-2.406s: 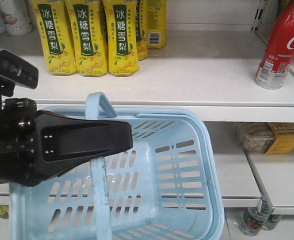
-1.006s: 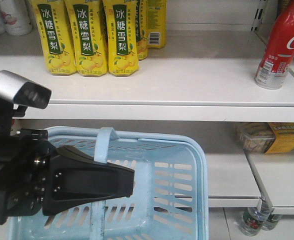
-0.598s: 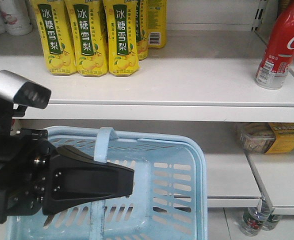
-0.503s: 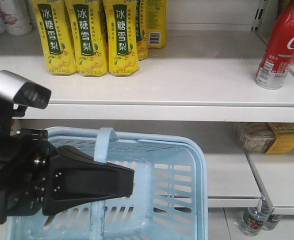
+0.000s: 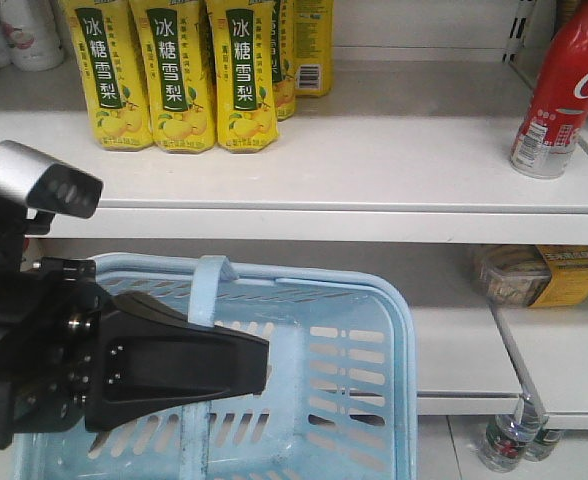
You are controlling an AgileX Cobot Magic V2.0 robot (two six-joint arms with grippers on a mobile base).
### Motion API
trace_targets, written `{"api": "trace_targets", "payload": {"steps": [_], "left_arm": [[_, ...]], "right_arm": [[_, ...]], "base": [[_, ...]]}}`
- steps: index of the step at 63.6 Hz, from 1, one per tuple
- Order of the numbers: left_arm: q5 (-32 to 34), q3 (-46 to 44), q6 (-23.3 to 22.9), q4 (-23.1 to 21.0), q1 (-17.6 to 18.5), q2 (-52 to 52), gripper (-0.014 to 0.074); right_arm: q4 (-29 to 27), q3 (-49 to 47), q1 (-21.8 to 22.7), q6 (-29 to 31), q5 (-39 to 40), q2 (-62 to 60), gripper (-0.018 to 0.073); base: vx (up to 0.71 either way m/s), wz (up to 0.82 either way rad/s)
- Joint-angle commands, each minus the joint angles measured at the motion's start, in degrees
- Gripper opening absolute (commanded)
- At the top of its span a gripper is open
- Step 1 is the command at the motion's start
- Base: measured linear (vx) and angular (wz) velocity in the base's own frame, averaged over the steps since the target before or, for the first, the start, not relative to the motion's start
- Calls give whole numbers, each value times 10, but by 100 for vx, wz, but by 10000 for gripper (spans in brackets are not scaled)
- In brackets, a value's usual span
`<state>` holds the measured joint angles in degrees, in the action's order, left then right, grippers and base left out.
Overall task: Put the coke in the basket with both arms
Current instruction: 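Reach the right gripper toward the red Coca-Cola bottle on the shelf, then close the right gripper on the coke bottle neck and lift it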
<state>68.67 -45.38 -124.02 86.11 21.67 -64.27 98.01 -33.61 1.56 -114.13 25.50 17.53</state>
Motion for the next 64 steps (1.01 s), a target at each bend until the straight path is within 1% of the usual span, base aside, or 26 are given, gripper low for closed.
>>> {"api": "trace_targets", "payload": {"steps": [1, 4, 10, 12, 17, 22, 27, 30, 39, 47, 56, 64], "left_arm": [[90, -20, 1, -56, 1, 14, -6], [90, -20, 1, -56, 1, 14, -6], [88, -20, 1, -56, 1, 14, -6], [88, -20, 1, -56, 1, 14, -6], [87, -20, 1, -56, 1, 14, -6], [84, -20, 1, -57, 1, 14, -6], [83, -20, 1, -57, 1, 14, -6], [84, -20, 1, -57, 1, 14, -6], [84, -20, 1, -57, 1, 14, -6], [84, -20, 1, -56, 1, 14, -6], [84, -20, 1, -56, 1, 14, -6], [84, -20, 1, -56, 1, 14, -6]], "right_arm": [[34, -24, 1, -32, 17, 49, 522], [24, -25, 1, -23, -6, 62, 562], [22, -26, 1, -6, -70, 81, 608], [25, -30, 1, 6, -89, 90, 613], [40, -46, 1, 27, -102, 124, 612], [41, -71, 1, 43, -118, 164, 608], [41, -99, 1, 67, -168, 210, 605], [41, -115, 1, 68, -187, 237, 605], [41, -161, 1, 79, -177, 314, 599], [41, -201, 1, 79, -183, 372, 596], [41, -248, 1, 88, -153, 424, 594], [41, -284, 1, 96, -186, 466, 594]], "base": [[0, 0], [0, 0], [0, 0], [0, 0], [0, 0], [0, 0], [0, 0], [0, 0], [0, 0], [0, 0], [0, 0], [0, 0]]}}
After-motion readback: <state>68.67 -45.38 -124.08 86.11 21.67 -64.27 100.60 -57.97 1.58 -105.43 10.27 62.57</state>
